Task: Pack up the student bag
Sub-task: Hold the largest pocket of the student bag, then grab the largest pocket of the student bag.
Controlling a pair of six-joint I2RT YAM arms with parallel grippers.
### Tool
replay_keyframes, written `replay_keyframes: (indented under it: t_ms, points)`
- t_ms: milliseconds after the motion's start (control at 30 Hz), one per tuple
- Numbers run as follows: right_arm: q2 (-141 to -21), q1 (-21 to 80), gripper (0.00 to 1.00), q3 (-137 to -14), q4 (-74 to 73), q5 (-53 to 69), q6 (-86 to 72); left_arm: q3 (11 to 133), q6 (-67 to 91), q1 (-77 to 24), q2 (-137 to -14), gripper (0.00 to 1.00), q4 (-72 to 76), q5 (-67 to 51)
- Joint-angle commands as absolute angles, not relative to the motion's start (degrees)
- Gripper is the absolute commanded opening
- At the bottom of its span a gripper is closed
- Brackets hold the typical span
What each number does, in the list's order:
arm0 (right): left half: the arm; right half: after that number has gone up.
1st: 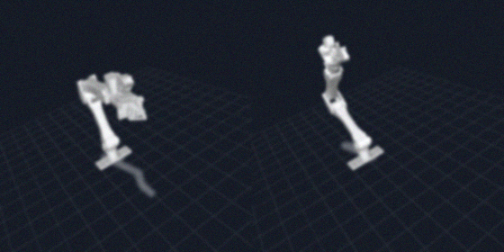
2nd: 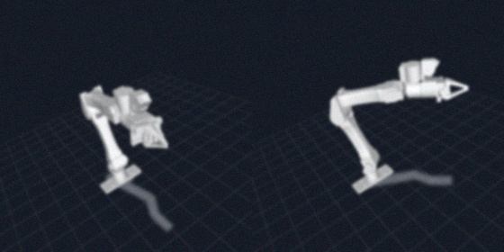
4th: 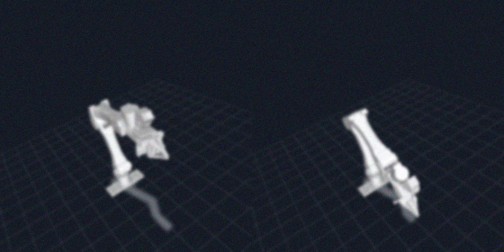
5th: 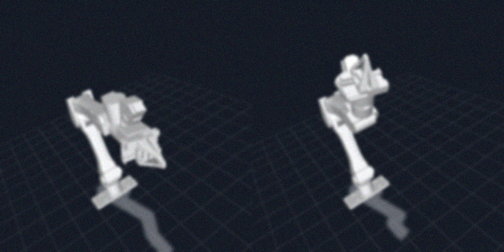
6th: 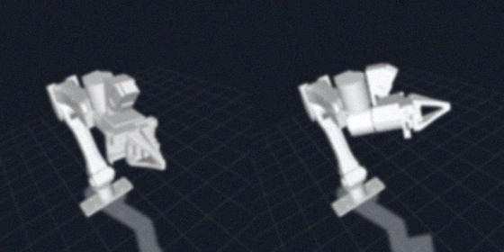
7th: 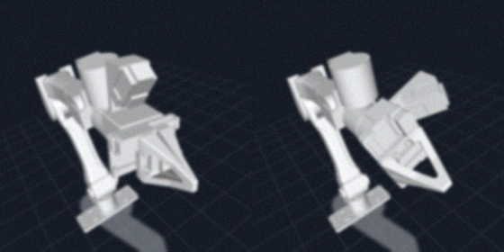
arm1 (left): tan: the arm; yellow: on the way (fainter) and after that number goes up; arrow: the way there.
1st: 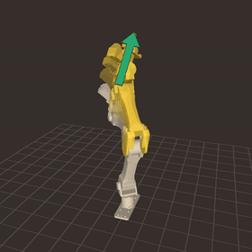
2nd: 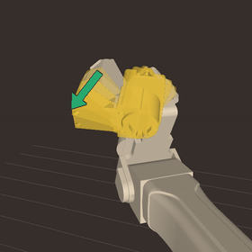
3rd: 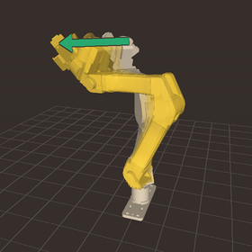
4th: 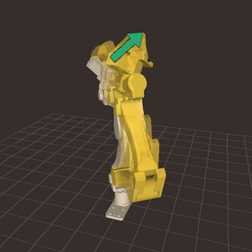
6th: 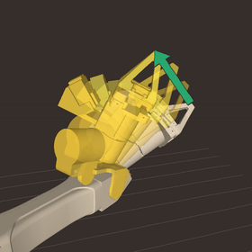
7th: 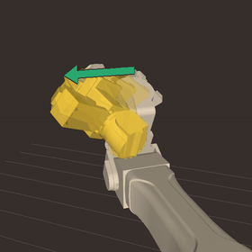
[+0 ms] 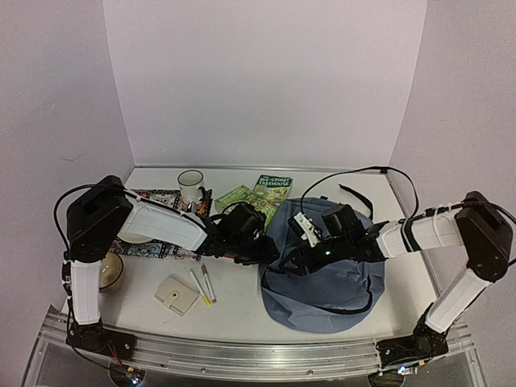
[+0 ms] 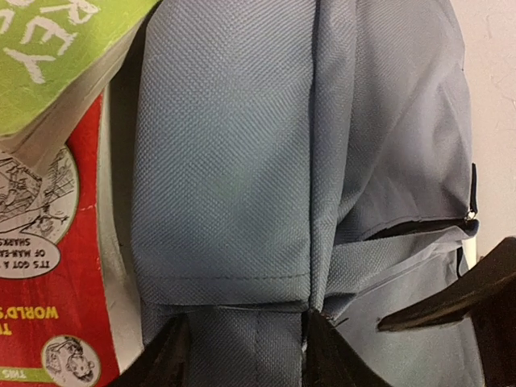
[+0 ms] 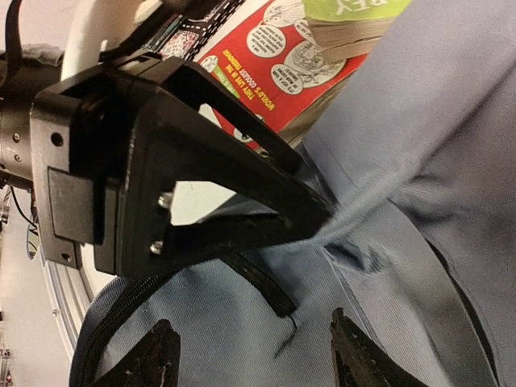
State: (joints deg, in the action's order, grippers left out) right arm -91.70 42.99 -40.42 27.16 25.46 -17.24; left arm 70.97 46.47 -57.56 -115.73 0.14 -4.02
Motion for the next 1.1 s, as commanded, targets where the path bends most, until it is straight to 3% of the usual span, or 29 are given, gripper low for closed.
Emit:
replay_keyframes:
  t_ms: [0,133,267,567,733,1067]
  points:
    - [-95.63,43.92,0.64,-40.68,32.42,28.38,-13.93,74.21,46.07,-57.22,-117.19,0.35,2.07,-6.14]
    - [-98.96,43.95,0.63,-41.35,34.59,28.59,-12.48,73.92,45.39,-57.12,-116.23,0.14,2.69,-6.41]
    - [-100.36,43.95,0.62,-41.61,37.02,28.49,-11.63,72.51,45.19,-56.90,-114.27,0.01,4.99,-6.28]
    - [-102.50,43.95,0.57,-42.42,41.67,30.34,-8.88,70.60,47.64,-56.16,-111.95,0.00,10.02,-8.18]
    - [-103.93,43.96,0.44,-43.64,41.85,31.54,-7.61,71.66,47.36,-56.16,-111.32,0.00,11.36,-8.08]
    - [-94.50,43.95,0.00,-42.09,38.26,30.52,-5.29,74.85,44.61,-55.36,-110.98,0.00,12.96,-7.57]
